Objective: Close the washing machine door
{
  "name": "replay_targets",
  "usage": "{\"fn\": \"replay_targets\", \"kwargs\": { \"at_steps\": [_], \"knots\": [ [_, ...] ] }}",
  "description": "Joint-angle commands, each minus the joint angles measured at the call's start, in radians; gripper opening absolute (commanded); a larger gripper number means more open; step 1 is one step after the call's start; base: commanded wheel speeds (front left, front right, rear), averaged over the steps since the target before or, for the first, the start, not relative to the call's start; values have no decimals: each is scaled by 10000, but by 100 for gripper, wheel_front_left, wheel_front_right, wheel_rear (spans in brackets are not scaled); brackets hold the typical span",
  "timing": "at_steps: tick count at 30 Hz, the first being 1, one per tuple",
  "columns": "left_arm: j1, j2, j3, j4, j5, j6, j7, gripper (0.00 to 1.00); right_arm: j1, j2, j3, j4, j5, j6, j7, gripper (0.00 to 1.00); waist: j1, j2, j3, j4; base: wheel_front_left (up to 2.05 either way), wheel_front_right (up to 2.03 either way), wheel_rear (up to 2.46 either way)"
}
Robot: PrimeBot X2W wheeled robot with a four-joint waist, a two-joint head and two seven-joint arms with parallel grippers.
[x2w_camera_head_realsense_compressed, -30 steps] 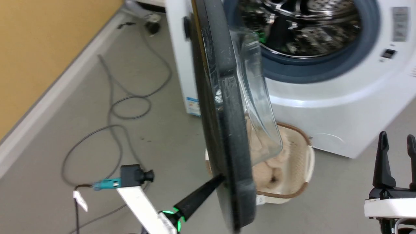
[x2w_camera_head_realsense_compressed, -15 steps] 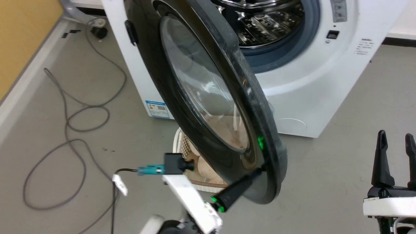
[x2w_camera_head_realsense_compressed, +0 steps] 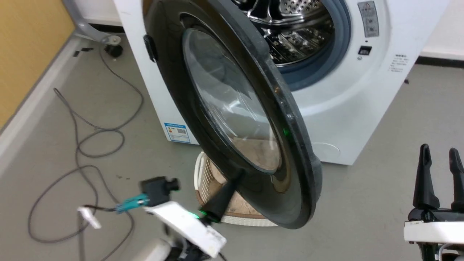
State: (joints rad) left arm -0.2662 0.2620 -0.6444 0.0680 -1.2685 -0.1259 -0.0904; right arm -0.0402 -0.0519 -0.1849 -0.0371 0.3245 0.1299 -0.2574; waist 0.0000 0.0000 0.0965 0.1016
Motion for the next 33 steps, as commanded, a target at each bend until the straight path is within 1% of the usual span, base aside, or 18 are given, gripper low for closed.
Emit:
{"fn": "replay_targets", "kwargs": {
  "at_steps": [1, 3, 6, 9, 12, 14, 15, 16, 17, 18, 19, 21, 23, 25, 27, 28, 29, 33],
  "knots": [
    [-292, 278, -78, 162, 541, -48, -599, 0, 117, 17, -45, -61, 23, 8, -44, 100, 0, 0, -114, 108, 0, 0, 0],
    [-471, 538, -141, 619, 1345, -48, -1294, 0, 138, 17, -126, -92, 17, 8, -44, 100, 0, 0, -202, 193, 0, 0, 0],
    [-653, 578, 351, 1278, 2599, 13, -1669, 0, 163, 17, -296, -150, -2, 8, -44, 100, 0, 0, -307, 326, 0, 0, 0],
    [-651, 285, 1492, 1289, 4352, 656, -1705, 0, 211, 17, -483, -201, -8, 8, -44, 100, 0, 0, -383, 453, 0, 0, 0],
    [-341, -39, 2737, 932, 6409, 1656, -1709, 0, 246, 17, -606, -225, -27, 8, -44, 100, 0, 0, -441, 543, 0, 0, 0],
    [-44, -137, 3249, 729, 7704, 2252, -1710, 0, 253, 17, -649, -251, -65, 8, -44, 100, 0, 0, -491, 587, 0, 0, 0],
    [-44, -137, 3249, 729, 7704, 2252, -1710, 0, 253, 17, -649, -251, -65, 8, -44, 100, 0, 0, -491, 587, 0, 0, 0],
    [104, -217, 3560, 632, 8195, 2610, -1711, 0, 253, 17, -664, -268, -86, 8, -44, 100, 0, 0, -514, 605, 0, 0, 0],
    [402, -208, 3914, 471, 9184, 3101, -1711, 38, 224, 17, -674, -329, -119, 8, -44, 100, 0, 0, -553, 628, 0, 0, 0],
    [402, -208, 3914, 471, 9184, 3101, -1711, 38, 224, 17, -674, -329, -119, 8, -44, 100, 0, 0, -553, 628, 0, 0, 0],
    [530, -220, 4086, 365, 9574, 3328, -1711, 100, 201, 17, -665, -378, -143, 8, -44, 100, 0, 0, -567, 644, 0, 0, 0],
    [878, -281, 4348, 202, 10072, 3589, -1712, 100, 141, 17, -624, -471, -195, 8, -44, 100, 0, 0, -603, 671, 0, 0, 0],
    [1183, -336, 4609, 36, 10374, 3727, -1712, 100, 56, 17, -617, -621, -208, 8, -44, 100, 0, 0, -635, 710, 0, 0, 0],
    [1495, -401, 4799, -96, 10590, 3758, -1712, 100, -75, 17, -587, -840, -183, 8, -44, 100, 0, 0, -669, 760, 0, 0, 0],
    [1776, -471, 4914, -186, 10740, 3678, -1712, 100, -232, 17, -523, -1161, -196, 8, -44, 100, 0, 0, -693, 828, 0, 0, 0],
    [1893, -510, 4978, -208, 10789, 3626, -1712, 100, -348, 17, -500, -1380, -183, 8, -44, 44, 0, 0, -694, 853, 0, 0, 0],
    [2001, -523, 5030, -205, 10884, 3587, -1713, 100, -463, 17, -490, -1576, -128, 8, -44, 0, 0, 0, -696, 879, 0, 0, 0],
    [2285, -631, 5201, -94, 11141, 3413, -1713, 100, -963, 17, -156, -2268, 218, 8, -44, 0, 0, 0, -685, 952, 0, 0, 0]
  ]
}}
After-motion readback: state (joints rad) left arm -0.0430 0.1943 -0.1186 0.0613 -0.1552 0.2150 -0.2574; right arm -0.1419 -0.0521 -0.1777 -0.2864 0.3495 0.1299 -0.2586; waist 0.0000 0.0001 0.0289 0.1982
